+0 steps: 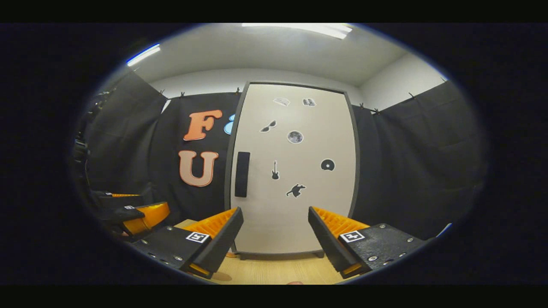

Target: Open the cabinet door with the right hand, grasp the bottle in the cabinet with the left hand and place it on the coaster, then close the cabinet door with the right hand.

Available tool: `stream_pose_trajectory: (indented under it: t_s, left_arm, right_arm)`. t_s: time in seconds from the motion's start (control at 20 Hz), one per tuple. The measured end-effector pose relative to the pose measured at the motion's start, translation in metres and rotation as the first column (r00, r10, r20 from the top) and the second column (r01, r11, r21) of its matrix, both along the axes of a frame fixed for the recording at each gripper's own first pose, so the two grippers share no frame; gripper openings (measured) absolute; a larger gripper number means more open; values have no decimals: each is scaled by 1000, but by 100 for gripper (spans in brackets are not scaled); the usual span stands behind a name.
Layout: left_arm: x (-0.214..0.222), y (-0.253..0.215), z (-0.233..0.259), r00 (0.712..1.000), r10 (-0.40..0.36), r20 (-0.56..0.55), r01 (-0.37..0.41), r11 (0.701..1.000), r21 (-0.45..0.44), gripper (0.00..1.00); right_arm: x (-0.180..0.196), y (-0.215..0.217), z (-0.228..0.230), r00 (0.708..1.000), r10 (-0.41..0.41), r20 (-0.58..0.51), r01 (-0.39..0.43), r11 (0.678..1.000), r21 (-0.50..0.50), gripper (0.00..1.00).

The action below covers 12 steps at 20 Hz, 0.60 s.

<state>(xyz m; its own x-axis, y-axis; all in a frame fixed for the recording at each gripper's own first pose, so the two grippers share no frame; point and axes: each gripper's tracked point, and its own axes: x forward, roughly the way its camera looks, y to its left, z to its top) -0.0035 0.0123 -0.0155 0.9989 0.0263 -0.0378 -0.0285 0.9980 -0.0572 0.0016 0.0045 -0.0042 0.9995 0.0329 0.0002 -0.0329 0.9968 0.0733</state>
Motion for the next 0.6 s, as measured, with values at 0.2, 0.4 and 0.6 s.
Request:
stream_pose_trajectory:
  t_s: [0.2, 0.4, 0.6]
  left_arm:
    - [-2, 4, -2, 999, 44, 3, -44, 999, 15, 99]
    - [1, 1, 0, 998, 56, 3, -56, 998, 8, 96]
    - [4, -1, 2, 998, 54, 12, -54, 998, 19, 96]
  right_arm:
    - [11, -15, -12, 999, -31, -26, 30, 999, -16, 96]
    - [20, -16, -21, 998, -32, -56, 31, 999, -16, 95]
    - [23, -20, -19, 998, -38, -46, 38, 999, -4, 95]
